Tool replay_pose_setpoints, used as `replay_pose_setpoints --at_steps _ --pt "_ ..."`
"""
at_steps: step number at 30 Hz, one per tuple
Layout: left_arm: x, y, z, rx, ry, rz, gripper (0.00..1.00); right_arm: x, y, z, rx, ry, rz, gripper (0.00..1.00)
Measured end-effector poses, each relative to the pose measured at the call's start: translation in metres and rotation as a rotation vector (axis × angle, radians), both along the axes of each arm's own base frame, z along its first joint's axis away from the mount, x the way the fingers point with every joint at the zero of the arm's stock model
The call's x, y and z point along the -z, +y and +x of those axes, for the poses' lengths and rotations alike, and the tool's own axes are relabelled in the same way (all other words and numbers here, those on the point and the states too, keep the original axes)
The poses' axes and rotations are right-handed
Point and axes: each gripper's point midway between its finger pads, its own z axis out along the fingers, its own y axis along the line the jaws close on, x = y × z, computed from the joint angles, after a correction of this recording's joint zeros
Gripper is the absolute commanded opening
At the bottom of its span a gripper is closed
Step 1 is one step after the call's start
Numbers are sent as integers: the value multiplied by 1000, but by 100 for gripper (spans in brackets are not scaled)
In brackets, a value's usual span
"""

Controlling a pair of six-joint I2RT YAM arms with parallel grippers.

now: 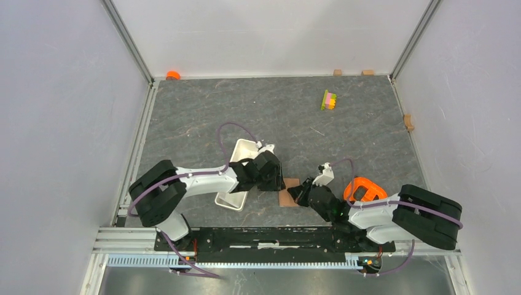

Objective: Put the credit cards into the card holder
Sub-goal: Close the card holder at the center of the board.

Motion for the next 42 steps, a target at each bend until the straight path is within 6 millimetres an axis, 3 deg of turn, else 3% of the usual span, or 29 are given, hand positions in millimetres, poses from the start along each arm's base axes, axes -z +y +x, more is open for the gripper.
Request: replay_pose_setpoints --at_steps 5,11,16,18,22,26,28,30,36,39,42 --pt "-45 -4 19 23 -24 -75 58 1 1 -1 45 14 28 0" --pt "-127 0 50 42 -124 -215 72 -1 0 -2 57 20 40 1" --pt "-163 42 64 13 -194 -215 100 -8 -1 -8 -35 -33 -54 32" --pt "-170 63 68 -13 -214 -193 100 -15 4 -6 -98 -67 -143 45" --pt "-182 108 77 -88 -256 -153 100 -35 19 -3 -243 -124 -308 58" --pt "-180 149 84 -167 -273 -94 100 -80 40 11 -328 -198 -367 66" --pt "-174 168 85 -203 -272 -56 100 -99 41 24 -328 -224 -385 71" --pt "-167 184 85 -234 -266 -25 100 -106 31 38 -309 -227 -416 77" --pt "-146 229 83 -333 -280 101 100 -88 -27 67 -232 -151 -566 86" --pt "-148 231 76 -327 -309 89 99 -79 -51 71 -217 -96 -621 85" --pt "-151 219 65 -280 -344 60 97 -69 -60 60 -254 -40 -651 77"
